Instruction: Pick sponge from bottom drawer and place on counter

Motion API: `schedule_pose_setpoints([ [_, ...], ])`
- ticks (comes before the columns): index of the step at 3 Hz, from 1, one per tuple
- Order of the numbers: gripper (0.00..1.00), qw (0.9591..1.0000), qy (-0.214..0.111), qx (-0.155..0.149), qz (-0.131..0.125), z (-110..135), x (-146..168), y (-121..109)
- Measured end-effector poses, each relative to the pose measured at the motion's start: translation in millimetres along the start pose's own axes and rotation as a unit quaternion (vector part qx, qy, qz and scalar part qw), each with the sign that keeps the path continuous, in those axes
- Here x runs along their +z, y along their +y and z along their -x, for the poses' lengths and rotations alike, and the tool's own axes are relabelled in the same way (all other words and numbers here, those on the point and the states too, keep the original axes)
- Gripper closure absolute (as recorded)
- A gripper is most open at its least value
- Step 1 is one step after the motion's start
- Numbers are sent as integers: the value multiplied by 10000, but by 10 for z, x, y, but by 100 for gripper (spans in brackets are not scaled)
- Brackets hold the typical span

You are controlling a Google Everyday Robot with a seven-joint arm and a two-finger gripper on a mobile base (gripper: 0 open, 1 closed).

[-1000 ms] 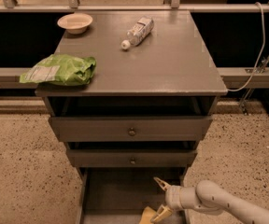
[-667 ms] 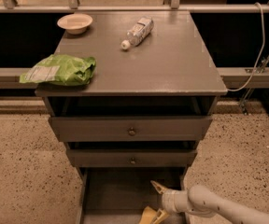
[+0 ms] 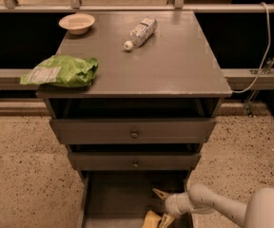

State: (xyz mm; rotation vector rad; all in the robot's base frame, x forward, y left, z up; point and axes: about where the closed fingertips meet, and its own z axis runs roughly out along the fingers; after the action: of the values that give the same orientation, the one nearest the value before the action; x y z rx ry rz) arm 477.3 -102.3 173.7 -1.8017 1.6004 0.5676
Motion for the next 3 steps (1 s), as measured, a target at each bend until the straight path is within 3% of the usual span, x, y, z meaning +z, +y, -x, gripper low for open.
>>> schedule_pose_setpoints([
  [1,3,9989,-42,117,445,-212,205,164],
  [3,44,9944,-277,310,971,-345,514,407],
])
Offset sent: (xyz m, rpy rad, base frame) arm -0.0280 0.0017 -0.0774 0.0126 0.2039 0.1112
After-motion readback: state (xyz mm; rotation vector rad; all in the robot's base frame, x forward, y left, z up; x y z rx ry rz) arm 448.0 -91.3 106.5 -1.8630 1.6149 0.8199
